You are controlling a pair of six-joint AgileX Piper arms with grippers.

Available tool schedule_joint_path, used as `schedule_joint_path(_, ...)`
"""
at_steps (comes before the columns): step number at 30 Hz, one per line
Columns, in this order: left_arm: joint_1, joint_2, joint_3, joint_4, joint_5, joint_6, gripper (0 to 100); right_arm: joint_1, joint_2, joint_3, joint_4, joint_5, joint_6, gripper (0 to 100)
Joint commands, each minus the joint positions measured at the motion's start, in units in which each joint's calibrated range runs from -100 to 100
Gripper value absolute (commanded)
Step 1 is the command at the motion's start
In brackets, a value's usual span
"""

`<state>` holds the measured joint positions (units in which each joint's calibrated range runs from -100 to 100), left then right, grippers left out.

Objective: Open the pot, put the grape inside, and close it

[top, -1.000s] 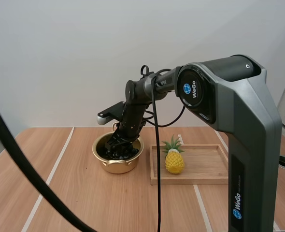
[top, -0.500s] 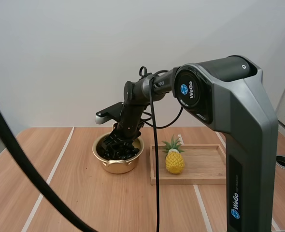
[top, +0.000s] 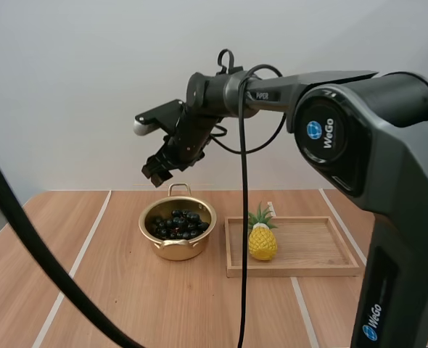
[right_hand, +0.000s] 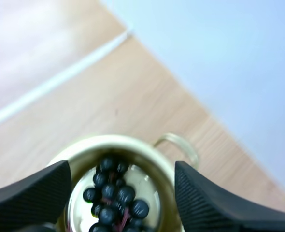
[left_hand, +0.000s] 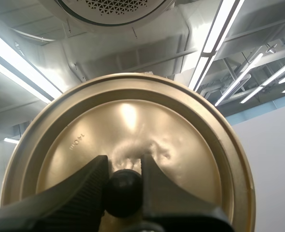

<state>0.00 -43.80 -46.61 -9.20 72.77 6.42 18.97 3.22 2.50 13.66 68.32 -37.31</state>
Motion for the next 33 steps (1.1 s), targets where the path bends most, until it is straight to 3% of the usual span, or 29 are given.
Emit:
schedule_joint_path(1,0.03,-0.1,-0.4,0.4,-0.5,0.8,0,0.0,-3.0,-2.2,-3.1,0.3,3.8,100)
schedule_joint_path(8,0.03,-0.1,-0.4,1.0,-0.5,1.1,0,-2.6,-10.5,-6.0,-5.9,-0.2,9.5,100)
schedule_joint_path(24,0.03,0.2,-0.3,4.2,-1.3,1.1,0,-16.2,-27.3,-7.9,-5.8,-5.6,9.7,100)
schedule_joint_path(33,0.03,2.0,-0.3,7.5,4.7,0.8,0,-19.3,-33.7,-7.9,-6.0,-2.3,13.0,100)
